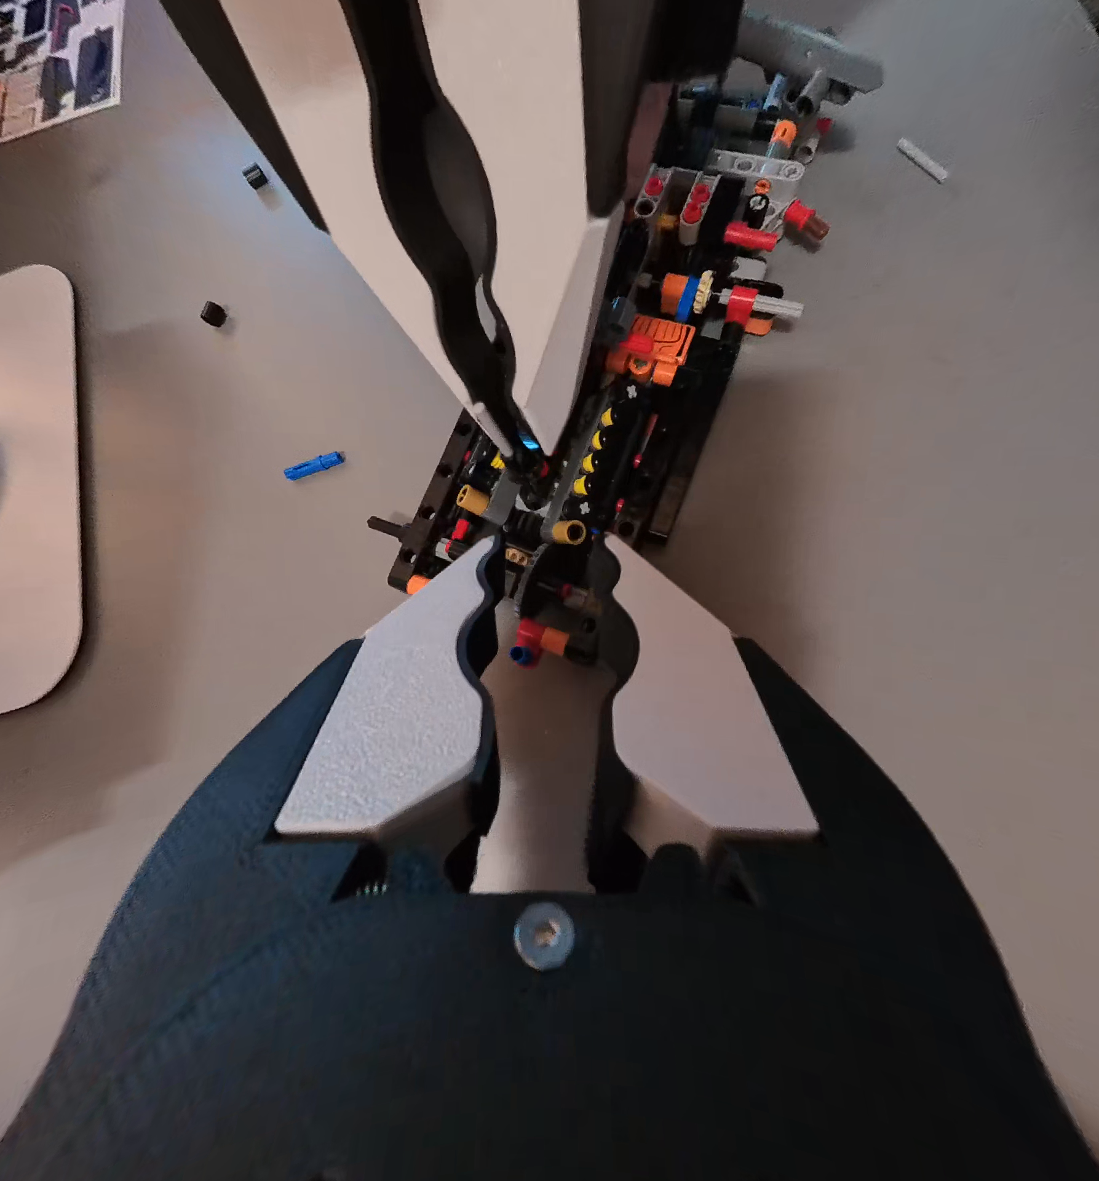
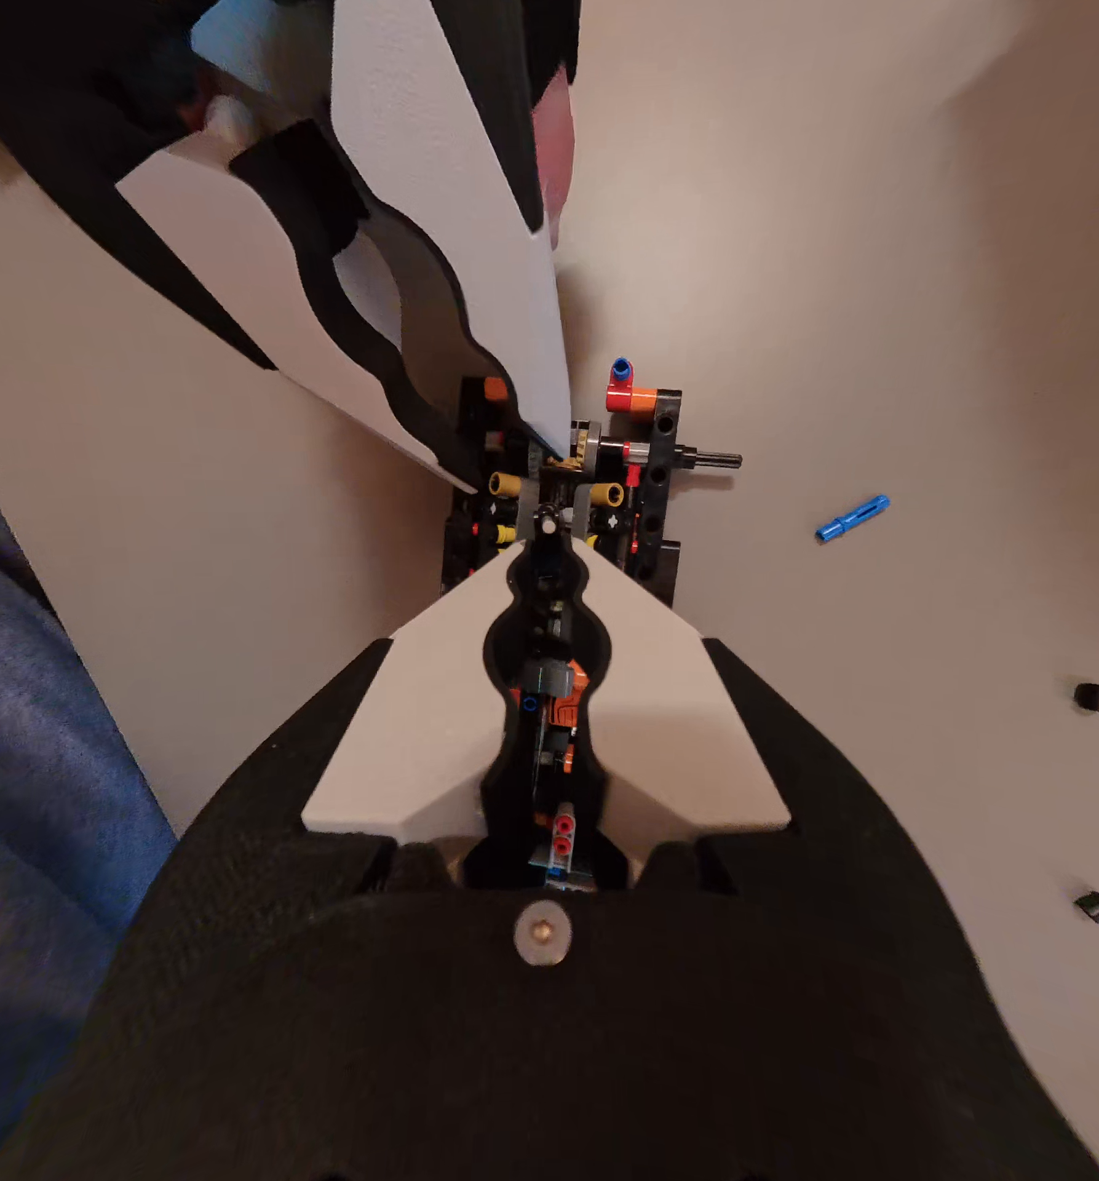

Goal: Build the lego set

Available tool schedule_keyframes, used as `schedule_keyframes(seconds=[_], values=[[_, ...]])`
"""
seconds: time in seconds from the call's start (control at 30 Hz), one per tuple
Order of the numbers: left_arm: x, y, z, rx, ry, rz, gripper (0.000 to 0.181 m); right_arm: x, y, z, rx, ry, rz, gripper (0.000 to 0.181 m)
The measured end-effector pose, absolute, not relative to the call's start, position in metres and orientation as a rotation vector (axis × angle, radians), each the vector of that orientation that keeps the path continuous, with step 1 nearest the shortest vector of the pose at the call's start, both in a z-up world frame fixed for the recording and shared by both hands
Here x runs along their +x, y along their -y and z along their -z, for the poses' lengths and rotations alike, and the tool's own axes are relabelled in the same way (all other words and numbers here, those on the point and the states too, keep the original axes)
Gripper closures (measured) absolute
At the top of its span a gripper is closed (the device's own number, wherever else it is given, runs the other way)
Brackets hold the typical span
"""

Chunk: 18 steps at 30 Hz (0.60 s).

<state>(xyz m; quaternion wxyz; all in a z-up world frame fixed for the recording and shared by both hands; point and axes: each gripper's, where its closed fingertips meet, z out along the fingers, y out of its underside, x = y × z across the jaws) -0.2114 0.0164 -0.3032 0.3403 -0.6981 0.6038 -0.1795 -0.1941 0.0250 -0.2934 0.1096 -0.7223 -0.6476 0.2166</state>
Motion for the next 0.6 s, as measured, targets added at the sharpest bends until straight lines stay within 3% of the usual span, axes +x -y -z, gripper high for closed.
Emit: schedule_keyframes(seconds=[0.6], values=[[-0.194,-0.011,0.306,-1.878,-1.453,0.687,0.156,-0.192,-0.022,0.297,-2.193,1.881,-0.524,0.177]])
